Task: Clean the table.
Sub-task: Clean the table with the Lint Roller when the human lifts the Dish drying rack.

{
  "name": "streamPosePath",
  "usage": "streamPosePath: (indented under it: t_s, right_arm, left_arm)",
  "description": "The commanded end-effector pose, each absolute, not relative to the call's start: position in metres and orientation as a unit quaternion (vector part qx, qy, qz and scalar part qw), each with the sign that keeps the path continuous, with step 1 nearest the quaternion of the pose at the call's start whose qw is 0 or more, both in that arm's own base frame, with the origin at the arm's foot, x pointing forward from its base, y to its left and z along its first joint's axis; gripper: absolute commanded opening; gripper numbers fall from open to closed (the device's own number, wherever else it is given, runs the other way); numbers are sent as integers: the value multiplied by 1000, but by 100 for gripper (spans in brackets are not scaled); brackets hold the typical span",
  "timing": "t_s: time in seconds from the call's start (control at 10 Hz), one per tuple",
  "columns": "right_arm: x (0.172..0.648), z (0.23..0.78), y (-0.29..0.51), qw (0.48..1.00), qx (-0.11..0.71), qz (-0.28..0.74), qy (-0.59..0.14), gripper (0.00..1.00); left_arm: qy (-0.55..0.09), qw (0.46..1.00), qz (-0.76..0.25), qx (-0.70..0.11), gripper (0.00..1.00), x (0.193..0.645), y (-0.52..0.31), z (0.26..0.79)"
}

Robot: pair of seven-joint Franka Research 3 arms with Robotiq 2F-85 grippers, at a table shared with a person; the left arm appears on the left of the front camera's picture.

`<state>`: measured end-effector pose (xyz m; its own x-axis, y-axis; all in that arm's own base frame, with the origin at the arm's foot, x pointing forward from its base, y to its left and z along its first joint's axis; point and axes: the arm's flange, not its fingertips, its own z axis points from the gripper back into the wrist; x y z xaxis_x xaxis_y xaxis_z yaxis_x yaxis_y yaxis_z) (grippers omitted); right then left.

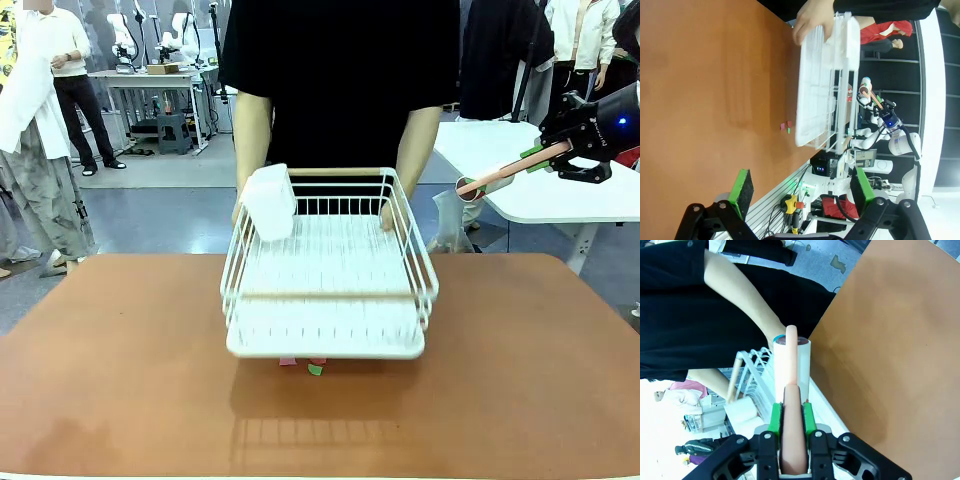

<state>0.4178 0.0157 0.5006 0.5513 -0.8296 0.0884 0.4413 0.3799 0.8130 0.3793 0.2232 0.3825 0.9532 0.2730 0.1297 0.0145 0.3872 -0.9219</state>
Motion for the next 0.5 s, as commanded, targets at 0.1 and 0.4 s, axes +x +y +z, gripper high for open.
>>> streamPosePath:
  t_s: [0.1,0.4]
  right_arm:
    - [418,501,16,791,386,-402,-252,0]
    - [418,501,16,791,386,-402,-252,0]
  left_arm:
    - [-137,824,79,-544,100,378,225,385]
    - [-137,824,79,-544,100,378,225,385]
